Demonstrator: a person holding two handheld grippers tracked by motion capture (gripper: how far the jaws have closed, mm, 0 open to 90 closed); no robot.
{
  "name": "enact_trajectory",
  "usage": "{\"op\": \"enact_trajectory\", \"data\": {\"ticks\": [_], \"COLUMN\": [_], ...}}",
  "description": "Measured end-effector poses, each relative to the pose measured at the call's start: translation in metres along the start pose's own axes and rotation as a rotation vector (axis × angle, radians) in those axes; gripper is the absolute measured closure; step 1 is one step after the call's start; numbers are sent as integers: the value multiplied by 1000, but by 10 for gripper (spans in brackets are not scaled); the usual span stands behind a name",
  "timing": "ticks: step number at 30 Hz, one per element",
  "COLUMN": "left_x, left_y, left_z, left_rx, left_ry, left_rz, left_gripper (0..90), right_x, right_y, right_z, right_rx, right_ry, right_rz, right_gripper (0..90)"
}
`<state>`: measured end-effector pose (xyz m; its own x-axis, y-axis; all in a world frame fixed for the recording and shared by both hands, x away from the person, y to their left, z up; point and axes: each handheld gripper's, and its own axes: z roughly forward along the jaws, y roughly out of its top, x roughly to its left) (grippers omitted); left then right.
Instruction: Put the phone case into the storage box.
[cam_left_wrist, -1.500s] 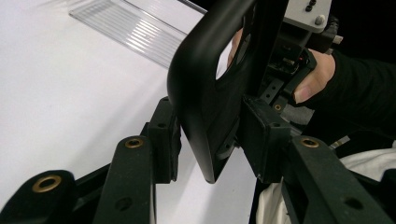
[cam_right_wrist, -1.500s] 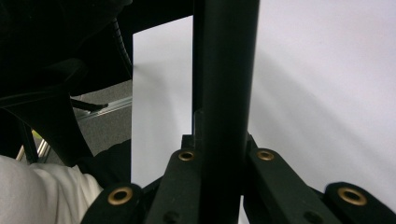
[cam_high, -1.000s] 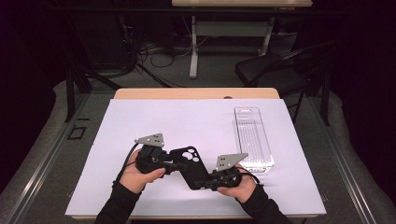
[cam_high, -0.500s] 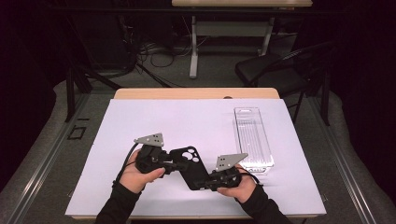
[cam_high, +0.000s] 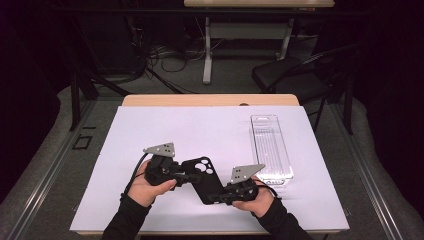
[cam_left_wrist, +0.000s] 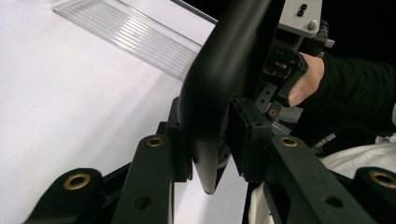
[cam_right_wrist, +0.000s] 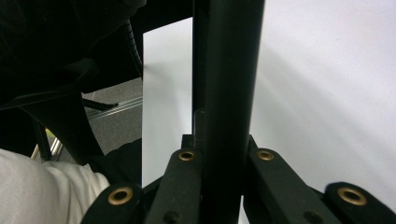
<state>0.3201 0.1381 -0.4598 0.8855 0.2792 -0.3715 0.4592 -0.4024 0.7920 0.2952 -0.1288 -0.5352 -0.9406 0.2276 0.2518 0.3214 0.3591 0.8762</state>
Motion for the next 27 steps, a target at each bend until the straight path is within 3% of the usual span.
{"op": "enact_trajectory", "data": {"ticks": [27], "left_x": [0], "left_y": [0], "left_z": [-1], "left_rx": [18], "left_ry": [-28], "left_rz": [18], "left_gripper": [777], "right_x": [-1], "right_y": [-1], "right_z": [1], "right_rx": [18], "right_ry": [18], "right_rz": [5], "right_gripper": [873]}}
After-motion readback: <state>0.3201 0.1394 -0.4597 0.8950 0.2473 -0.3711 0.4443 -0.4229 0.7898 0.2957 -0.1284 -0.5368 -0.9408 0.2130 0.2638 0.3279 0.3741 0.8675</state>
